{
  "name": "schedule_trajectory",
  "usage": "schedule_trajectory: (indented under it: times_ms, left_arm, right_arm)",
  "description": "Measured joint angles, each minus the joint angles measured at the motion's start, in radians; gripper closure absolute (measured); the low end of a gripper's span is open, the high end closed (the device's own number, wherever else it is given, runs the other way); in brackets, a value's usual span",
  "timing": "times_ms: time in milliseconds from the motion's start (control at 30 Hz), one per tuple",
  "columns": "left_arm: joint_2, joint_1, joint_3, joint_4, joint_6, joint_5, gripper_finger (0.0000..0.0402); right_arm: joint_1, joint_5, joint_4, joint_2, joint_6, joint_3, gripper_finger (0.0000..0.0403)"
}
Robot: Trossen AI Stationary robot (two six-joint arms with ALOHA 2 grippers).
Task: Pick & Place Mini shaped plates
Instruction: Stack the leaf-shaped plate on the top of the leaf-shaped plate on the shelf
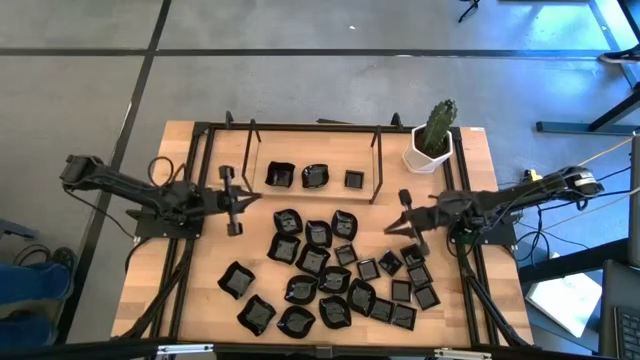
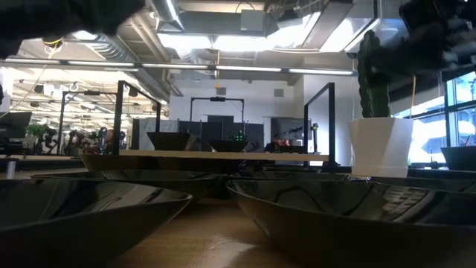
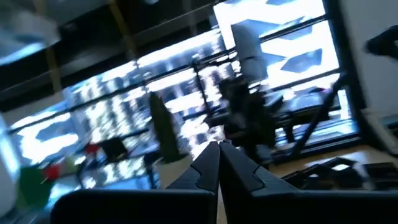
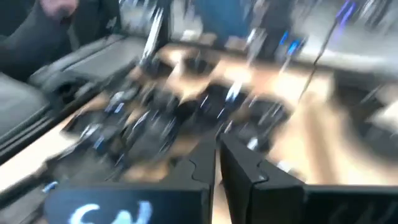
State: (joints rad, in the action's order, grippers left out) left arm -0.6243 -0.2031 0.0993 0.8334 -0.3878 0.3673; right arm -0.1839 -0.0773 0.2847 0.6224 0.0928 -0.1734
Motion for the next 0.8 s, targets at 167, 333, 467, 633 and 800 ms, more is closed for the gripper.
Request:
schedule_trajectory:
  times_ms: [167,333,467,633,800]
  left_arm:
    - [0.048,-0.041,-0.018,-0.101,-0.049,0.275,0.0399]
    - [0.136,-0.123,-0.018,-0.182,-0.173,0.407,0.0397]
    - [0.2,-0.198,-0.018,-0.256,-0.178,0.416,0.0399]
    - [0.229,-0.255,-0.017,-0.252,-0.246,0.393,0.0396]
    - [0.228,-0.26,-0.017,-0.255,-0.289,0.322,0.0394]
  right_arm:
    - [-0.011,-0.005,-0.059,0.0,-0.034,0.0,0.0377]
    - [-0.009,0.006,-0.043,0.0,0.011,0.0,0.0377]
    - [-0.009,0.006,-0.039,0.0,-0.009,0.0,0.0377]
    - [-0.009,0.078,-0.029,0.0,-0.011,0.0,0.0377]
    - [-0.009,0.286,0.04,0.025,-0.061,0.0,0.0377]
